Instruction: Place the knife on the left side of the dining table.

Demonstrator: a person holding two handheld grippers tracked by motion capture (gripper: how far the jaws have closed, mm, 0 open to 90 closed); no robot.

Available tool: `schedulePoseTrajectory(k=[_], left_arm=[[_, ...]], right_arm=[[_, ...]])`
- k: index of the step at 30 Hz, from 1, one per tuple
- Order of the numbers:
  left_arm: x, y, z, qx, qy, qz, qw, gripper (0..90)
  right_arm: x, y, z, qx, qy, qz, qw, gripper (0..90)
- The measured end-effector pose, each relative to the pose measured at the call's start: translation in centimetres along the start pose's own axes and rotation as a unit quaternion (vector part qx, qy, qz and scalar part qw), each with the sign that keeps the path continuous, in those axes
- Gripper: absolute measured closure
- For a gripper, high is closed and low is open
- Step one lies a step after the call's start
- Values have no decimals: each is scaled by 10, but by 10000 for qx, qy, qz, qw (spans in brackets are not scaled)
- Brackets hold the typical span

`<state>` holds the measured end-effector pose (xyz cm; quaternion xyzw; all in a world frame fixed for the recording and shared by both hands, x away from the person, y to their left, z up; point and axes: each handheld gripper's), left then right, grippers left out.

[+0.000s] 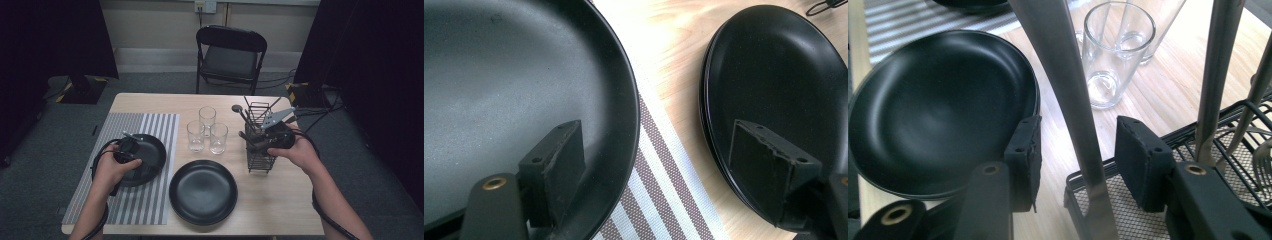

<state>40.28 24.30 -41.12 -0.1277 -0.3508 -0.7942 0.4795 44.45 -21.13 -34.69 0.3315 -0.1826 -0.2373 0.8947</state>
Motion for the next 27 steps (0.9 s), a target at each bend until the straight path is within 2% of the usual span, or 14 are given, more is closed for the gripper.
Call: schedulePoseTrajectory(k=[10, 27], left_arm=[[-1, 0, 1, -9, 28, -8, 10000, 218], [-2, -1, 0, 5, 40, 38, 10000, 218]], right_arm=[[-1, 1, -5, -32, 16, 131, 9999, 596], [-2, 0, -7, -30, -13, 192, 9998, 664]])
Point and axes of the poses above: each handheld gripper's, and its own axes: z roughly backward along the jaws, y roughly out of its top, x roughly to its right, and after that the axes turned 13 degrees about -y, right-handed
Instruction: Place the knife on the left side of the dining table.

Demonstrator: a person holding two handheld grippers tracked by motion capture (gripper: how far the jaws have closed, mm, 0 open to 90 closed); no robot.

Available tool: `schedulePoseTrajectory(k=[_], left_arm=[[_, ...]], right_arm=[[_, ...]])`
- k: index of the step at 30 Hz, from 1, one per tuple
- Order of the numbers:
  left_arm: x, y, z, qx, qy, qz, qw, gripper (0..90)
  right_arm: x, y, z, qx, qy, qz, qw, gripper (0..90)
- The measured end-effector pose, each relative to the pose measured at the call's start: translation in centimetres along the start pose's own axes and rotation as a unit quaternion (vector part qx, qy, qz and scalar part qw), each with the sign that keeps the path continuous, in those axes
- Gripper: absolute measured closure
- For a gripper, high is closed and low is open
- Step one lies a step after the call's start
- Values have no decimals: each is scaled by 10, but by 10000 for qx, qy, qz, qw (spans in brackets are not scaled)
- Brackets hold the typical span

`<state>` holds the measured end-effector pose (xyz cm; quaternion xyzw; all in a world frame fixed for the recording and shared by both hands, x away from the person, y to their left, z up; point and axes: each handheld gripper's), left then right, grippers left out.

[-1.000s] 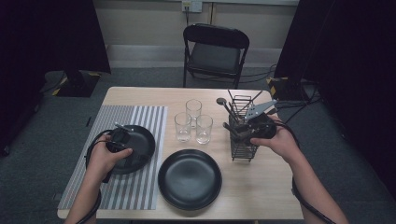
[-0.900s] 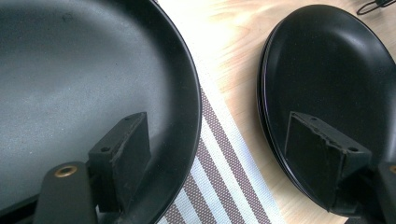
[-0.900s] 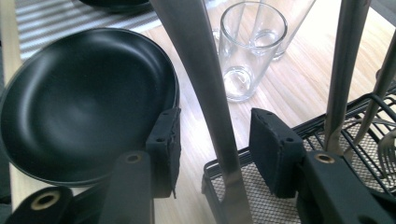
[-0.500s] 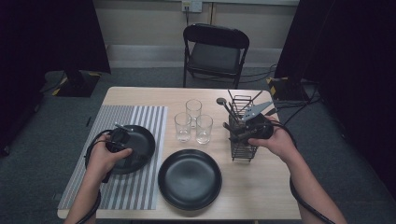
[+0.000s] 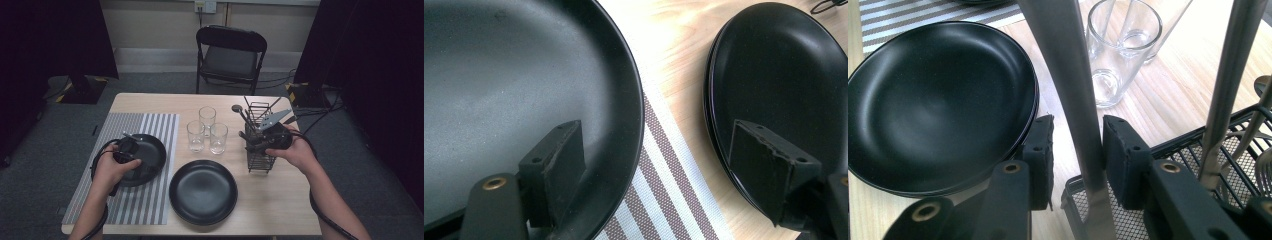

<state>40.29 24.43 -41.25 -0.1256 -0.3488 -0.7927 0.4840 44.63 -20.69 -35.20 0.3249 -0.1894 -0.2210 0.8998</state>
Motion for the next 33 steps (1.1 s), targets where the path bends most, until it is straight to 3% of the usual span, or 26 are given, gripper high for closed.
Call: schedulePoseTrajectory(k=[33], left_arm=[[-2, -1, -1, -66, 32, -12, 10000, 217]], right_arm=[[1, -3, 1, 96, -102, 148, 9998, 764]])
Point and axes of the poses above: each handheld gripper's, and its own axes: z roughly backward along the jaws, y roughly out of its top, x roughly to its right, and after that the axes turned 13 degrees about -y, right-handed
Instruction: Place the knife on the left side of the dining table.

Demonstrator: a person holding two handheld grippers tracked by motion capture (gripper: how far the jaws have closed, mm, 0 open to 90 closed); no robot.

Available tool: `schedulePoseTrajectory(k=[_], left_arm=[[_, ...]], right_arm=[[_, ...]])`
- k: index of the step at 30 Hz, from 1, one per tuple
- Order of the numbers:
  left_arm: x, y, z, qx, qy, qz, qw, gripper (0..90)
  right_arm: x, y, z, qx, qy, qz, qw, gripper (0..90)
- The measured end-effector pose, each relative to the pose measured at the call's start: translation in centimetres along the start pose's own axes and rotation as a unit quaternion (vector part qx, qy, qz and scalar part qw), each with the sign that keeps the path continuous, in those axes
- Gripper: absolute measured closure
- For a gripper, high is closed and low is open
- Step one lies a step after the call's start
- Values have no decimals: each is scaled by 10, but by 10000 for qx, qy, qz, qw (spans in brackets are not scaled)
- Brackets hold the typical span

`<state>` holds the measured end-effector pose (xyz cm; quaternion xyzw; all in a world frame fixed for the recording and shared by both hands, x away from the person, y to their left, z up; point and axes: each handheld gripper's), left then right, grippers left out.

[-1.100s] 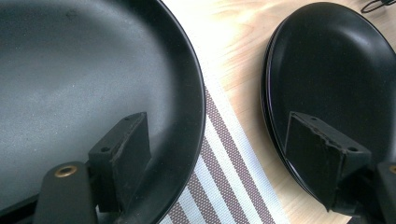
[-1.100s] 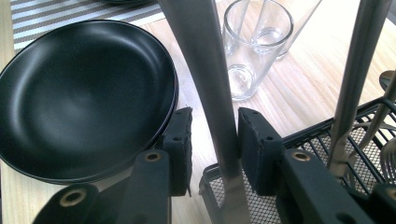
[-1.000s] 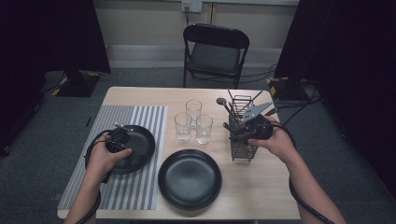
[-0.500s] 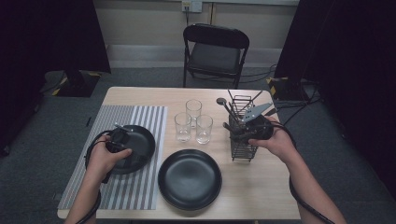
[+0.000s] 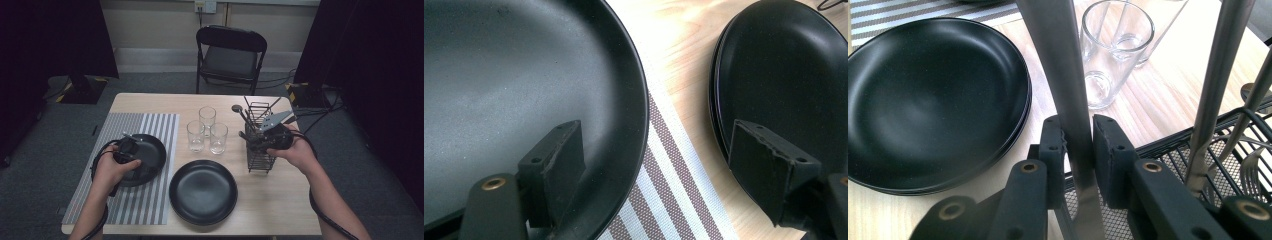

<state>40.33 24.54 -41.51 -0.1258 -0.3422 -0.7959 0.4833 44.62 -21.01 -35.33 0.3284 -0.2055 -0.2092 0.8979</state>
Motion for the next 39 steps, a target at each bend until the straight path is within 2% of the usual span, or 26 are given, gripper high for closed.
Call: schedulePoseTrajectory(k=[8, 20, 39], left_arm=[[1, 0, 0, 4, -4, -6, 10000, 218], [1, 0, -2, -13, -3, -7, 10000, 217], [1, 0, -2, -15, -3, -14, 10000, 217]], right_arm=[[0, -1, 1, 35, -7, 23, 10000, 769], [0, 0, 2, 72, -121, 186, 9997, 784], [5, 0, 13, 293, -341, -6, 9990, 804]])
Point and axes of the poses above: each handheld gripper's, and its own axes: z roughly backward along the jaws, y roughly out of its top, x roughly to its right, and after that the axes turned 13 degrees about -y, right-handed
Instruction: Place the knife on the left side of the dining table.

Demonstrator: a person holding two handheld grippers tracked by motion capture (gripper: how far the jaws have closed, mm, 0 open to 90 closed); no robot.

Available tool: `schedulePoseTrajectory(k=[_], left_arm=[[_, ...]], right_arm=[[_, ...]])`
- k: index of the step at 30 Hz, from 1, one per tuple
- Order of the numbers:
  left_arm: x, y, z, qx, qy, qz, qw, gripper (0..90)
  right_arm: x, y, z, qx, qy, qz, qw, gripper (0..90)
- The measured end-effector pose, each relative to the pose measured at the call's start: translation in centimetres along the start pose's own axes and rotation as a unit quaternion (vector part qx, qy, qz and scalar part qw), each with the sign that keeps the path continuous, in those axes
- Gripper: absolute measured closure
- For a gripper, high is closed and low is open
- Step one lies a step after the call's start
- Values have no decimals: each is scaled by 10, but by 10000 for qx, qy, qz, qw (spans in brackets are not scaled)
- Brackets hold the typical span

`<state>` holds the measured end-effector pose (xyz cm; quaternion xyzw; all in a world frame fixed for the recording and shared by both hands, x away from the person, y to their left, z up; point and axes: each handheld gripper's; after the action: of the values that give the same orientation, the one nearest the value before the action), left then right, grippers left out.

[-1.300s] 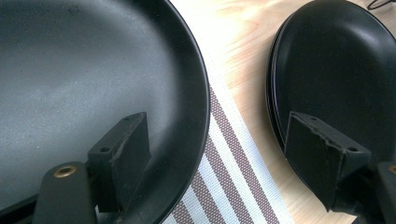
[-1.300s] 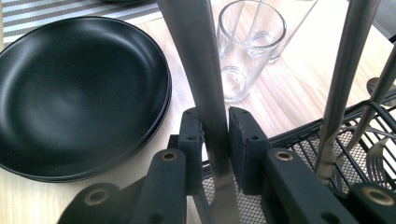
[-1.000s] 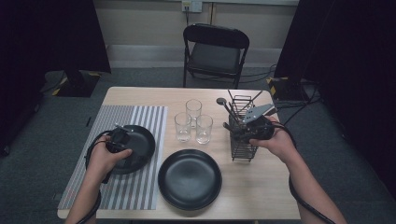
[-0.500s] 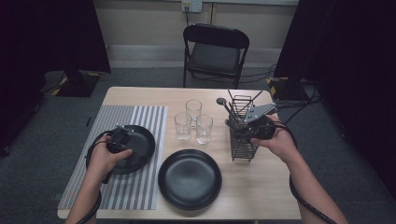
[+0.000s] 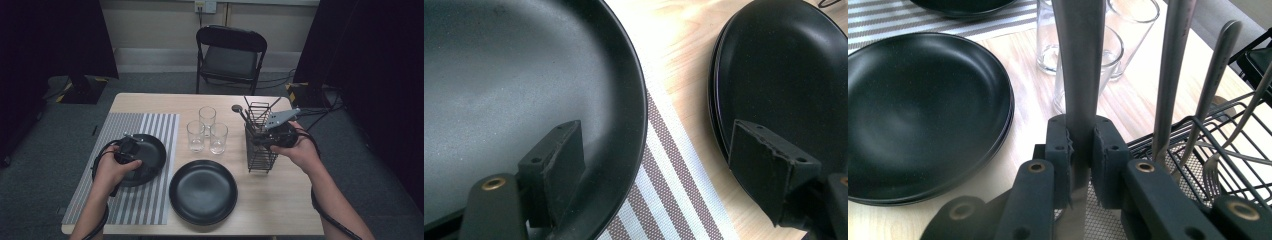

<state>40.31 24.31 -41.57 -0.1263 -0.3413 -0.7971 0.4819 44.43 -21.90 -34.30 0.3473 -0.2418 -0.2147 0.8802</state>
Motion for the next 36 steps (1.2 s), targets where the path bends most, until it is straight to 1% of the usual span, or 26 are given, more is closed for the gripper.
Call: schedulePoseTrajectory(k=[7, 14, 20, 30, 36], left_arm=[[1, 0, 1, -5, 9, -30, 10000, 217], [4, 1, 1, 9, -11, -74, 10000, 217], [4, 1, 1, 8, -39, -80, 10000, 217], [4, 1, 1, -20, -68, -90, 9999, 217], [5, 2, 0, -22, -78, -107, 9999, 217]], right_arm=[[3, 4, 3, 85, -97, -82, 9999, 804], [6, 10, 8, 117, -119, -180, 9997, 804], [8, 16, 14, 239, -78, -284, 9993, 804], [11, 26, 19, 365, -63, -430, 9984, 804], [13, 34, 22, 416, -65, -440, 9981, 805]])
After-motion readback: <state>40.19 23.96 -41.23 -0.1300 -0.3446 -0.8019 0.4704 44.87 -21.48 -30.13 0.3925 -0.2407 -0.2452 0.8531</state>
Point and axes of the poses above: each handheld gripper's, and its own axes: z roughly backward along the jaws, y roughly out of its top, x roughly to its right, and after that the axes turned 13 degrees about -y, right-handed
